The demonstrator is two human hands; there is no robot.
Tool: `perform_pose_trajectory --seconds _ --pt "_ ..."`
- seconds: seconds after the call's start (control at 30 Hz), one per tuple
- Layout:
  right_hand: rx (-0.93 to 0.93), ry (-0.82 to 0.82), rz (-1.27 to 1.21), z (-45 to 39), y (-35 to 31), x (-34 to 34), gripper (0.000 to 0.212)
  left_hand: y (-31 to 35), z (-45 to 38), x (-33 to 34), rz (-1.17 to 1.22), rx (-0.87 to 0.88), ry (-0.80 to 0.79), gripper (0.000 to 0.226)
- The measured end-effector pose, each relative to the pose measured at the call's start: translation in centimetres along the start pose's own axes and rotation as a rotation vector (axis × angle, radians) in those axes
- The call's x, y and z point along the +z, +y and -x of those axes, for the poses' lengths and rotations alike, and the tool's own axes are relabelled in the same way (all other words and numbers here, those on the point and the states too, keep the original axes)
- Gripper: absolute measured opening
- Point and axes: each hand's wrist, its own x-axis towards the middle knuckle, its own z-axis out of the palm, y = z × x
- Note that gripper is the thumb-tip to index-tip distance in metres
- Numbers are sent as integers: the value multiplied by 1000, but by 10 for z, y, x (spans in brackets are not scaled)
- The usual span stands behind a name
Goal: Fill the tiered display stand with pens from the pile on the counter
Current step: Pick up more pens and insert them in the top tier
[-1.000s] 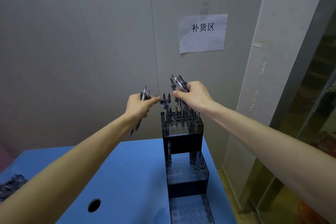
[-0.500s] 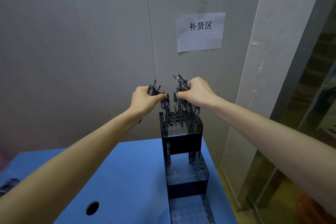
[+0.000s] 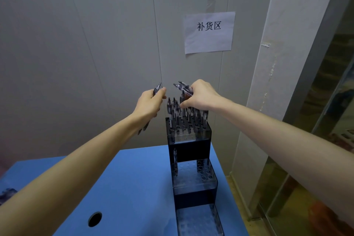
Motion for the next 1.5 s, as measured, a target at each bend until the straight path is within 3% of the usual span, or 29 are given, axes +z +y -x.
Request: perform_pose_trajectory --seconds 0.17,0.37,0.53,0.7,0.87,1.07,1.27,1.5 --pt "37 -67 65 -3 -9 -2 50 0 3 -3 57 4 34 12" --pt "14 -99 240 8 -9 9 48 -2 5 -7 159 48 21 10" --pt "-11 -68 -24 -1 -5 4 20 -3 7 -8 244 63 7 17" --pt "-9 100 -237 2 3 -3 38 -9 6 -10 55 113 84 21" --pt "15 193 -254 4 10 -3 43 -11 2 -15 -270 200 139 22" --pt "-48 140 -257 6 15 -3 43 -13 3 -17 -323 279 111 24" --pt "-139 164 -197 11 11 2 17 -14 5 -17 -349 355 79 24" --pt "-194 119 -50 11 9 4 22 -14 6 -24 -503 470 81 27"
